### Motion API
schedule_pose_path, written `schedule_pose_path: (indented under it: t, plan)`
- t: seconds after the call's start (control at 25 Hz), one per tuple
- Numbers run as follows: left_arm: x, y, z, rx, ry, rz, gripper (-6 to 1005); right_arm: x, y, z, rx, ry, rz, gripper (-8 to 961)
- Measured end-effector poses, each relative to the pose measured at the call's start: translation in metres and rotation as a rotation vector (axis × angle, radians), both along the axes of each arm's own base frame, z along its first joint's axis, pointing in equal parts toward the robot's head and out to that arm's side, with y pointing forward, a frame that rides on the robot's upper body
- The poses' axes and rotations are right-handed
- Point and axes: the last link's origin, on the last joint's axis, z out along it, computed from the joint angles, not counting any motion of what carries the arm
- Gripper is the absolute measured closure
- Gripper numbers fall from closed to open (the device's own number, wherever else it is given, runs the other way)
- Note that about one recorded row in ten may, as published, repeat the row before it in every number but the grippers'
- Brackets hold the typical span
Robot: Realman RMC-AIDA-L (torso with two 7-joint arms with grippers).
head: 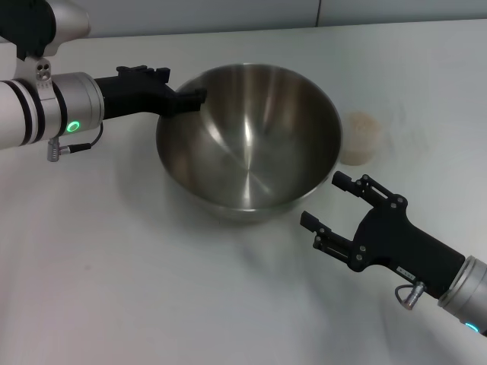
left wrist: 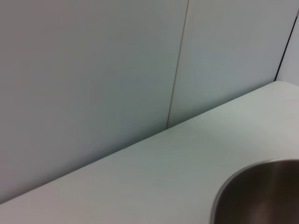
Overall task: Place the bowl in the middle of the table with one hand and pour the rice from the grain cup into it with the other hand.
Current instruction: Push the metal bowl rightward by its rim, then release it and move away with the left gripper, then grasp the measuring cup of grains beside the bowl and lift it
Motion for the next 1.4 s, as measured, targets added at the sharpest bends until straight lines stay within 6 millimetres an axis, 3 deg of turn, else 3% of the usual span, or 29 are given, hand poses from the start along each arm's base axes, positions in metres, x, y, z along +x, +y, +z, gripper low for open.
schedule_pose_path:
  t: [0.2,0.56,0.6,0.76,0.8,0.96,1.04,1.12,1.4]
  plan:
    - [-0.001,0.000,0.003,0.010,-0.022,0.010,207,0.000,0.000,0.000,0.002,0.002,-0.001,192]
    - [0.000,-0.004,0.027,0.074,-0.021,-0.065,150,0.001,0.001,0.002,0.017,0.008,-0.014,191]
    - [-0.002,-0.010,0.055,0.122,-0.042,-0.109,154,0.001,0.002,0.002,0.017,0.008,-0.013,191]
    - [-0.005,-0.022,0.087,0.151,-0.104,-0.164,168,0.000,0.003,0.002,0.017,0.007,-0.011,191]
    - [-0.007,-0.032,0.103,0.155,-0.149,-0.231,172,0.000,0.004,0.003,0.019,0.004,-0.008,191]
    - [-0.013,-0.055,0.121,0.145,-0.202,-0.389,178,0.000,0.006,0.003,0.021,0.003,-0.005,191]
    - [-0.013,-0.055,0.121,0.145,-0.202,-0.389,177,-0.001,0.009,0.005,0.032,0.004,-0.005,191]
    - [-0.026,-0.078,0.131,0.142,-0.229,-0.488,177,-0.001,0.011,0.006,0.038,0.005,-0.006,191]
    - [-0.058,-0.103,0.126,0.002,-0.128,-0.480,177,0.001,0.012,0.009,0.061,0.011,-0.025,191]
